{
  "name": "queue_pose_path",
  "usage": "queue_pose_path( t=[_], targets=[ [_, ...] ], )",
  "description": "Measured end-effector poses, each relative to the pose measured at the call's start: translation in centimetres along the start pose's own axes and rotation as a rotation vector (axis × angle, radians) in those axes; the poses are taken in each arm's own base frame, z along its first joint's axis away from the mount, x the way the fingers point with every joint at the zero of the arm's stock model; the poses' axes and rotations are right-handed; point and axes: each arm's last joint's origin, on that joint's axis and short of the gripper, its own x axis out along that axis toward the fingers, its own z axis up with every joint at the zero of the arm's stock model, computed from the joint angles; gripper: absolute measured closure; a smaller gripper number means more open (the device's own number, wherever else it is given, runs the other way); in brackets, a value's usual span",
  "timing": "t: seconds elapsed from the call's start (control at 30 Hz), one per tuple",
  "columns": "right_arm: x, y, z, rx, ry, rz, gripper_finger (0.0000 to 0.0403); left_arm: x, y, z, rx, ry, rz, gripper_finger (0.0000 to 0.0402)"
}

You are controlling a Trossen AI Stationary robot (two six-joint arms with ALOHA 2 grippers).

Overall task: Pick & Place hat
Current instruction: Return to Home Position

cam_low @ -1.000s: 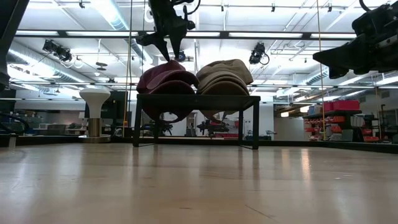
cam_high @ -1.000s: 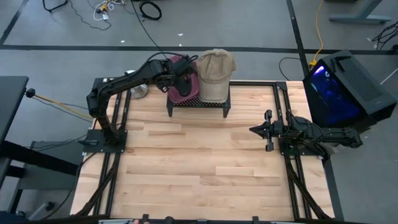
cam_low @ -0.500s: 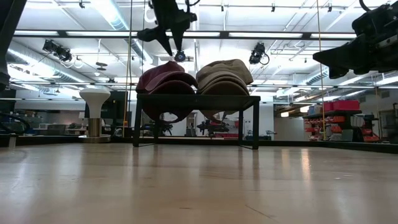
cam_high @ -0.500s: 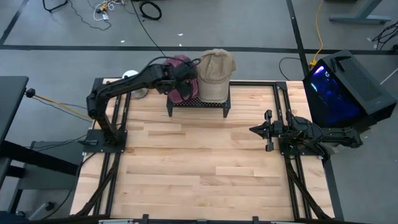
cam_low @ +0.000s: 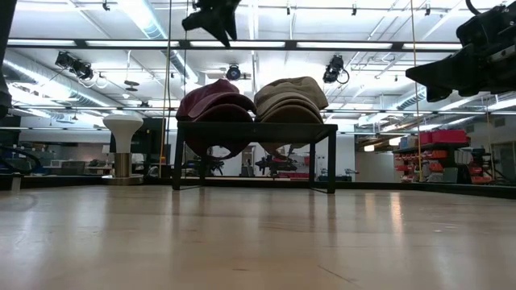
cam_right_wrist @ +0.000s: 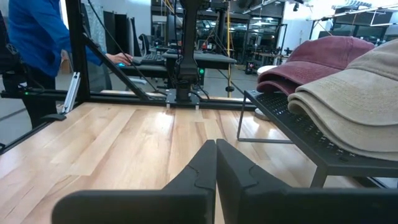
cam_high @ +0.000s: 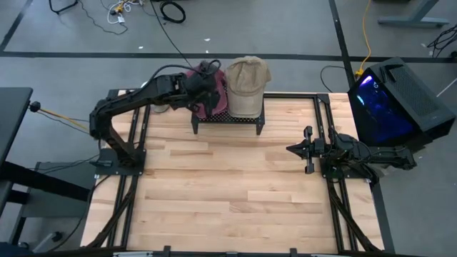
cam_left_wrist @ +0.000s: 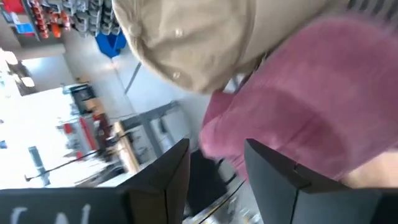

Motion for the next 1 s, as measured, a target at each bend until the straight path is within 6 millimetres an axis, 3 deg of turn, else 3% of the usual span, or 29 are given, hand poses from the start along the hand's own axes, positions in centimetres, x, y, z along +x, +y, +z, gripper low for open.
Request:
queue_pose_path(
  t=[0.2,0.6,0.77,1.0],
  targets=[
    [0.0,0.0,0.0,0.000,0.000,0.000,0.0392,-2.0,-0.8,0.8,-0.165,-0.126,-0.067,0.0263],
    [0.0,0.0,0.0,0.000,0.000,0.000,0.0392,-5.6,-3.7,3.6,-0.420,-0.349,-0.382,0.0394],
    [0.0,0.0,0.0,0.000,0.000,0.000,0.0392,-6.7,-4.9,5.0,-0.469,-0.470,-0.544,0.0386],
    [0.0,0.0,0.0,0.000,0.000,0.000,0.0392,-6.2,-8.4,6.2,-0.551,-0.530,-0.580,0.0396]
  ],
)
